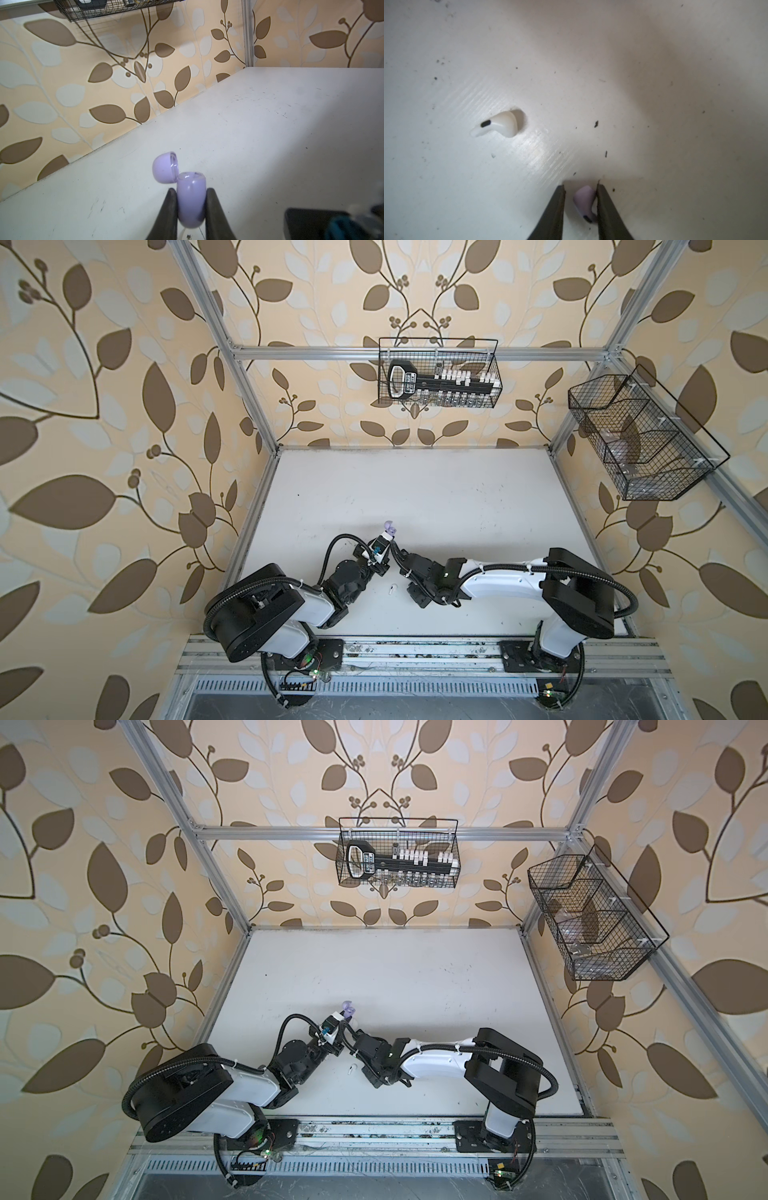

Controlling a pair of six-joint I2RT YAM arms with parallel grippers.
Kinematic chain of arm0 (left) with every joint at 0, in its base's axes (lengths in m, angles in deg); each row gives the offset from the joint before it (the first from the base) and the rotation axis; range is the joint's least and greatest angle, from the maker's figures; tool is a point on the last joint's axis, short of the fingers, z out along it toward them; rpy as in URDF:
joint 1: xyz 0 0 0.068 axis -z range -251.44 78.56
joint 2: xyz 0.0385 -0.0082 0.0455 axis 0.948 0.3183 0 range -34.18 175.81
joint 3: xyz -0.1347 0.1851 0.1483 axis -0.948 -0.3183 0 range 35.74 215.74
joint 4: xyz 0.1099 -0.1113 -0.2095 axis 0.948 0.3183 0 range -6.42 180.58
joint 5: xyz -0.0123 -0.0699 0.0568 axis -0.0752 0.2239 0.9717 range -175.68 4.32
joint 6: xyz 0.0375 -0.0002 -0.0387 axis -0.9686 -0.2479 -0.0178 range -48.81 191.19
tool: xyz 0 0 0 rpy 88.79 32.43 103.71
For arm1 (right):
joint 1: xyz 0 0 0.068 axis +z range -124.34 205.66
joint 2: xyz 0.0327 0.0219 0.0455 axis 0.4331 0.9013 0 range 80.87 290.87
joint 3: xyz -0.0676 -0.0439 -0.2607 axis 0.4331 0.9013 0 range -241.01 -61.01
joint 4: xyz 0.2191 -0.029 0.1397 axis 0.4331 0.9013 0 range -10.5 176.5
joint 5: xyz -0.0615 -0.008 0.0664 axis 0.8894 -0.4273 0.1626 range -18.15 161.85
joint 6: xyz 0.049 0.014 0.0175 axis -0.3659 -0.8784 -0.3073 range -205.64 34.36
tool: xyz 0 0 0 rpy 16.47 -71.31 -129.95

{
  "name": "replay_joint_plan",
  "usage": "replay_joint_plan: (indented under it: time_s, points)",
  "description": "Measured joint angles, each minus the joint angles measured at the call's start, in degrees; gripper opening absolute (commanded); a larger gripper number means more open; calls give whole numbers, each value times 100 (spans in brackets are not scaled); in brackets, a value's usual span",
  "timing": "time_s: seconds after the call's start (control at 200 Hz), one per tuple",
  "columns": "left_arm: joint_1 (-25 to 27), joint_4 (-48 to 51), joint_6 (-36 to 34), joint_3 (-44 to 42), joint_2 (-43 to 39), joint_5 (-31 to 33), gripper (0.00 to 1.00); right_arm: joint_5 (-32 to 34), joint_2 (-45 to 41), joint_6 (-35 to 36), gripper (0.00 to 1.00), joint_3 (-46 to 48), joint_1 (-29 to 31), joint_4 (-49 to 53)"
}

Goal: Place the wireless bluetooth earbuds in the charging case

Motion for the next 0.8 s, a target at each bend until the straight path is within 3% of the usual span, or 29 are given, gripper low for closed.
replay_joint_plan:
  time_s: [0.8]
  points:
    - [-2, 0, 107, 0, 0, -107, 0, -33, -2, 76, 18, -2, -92, 13]
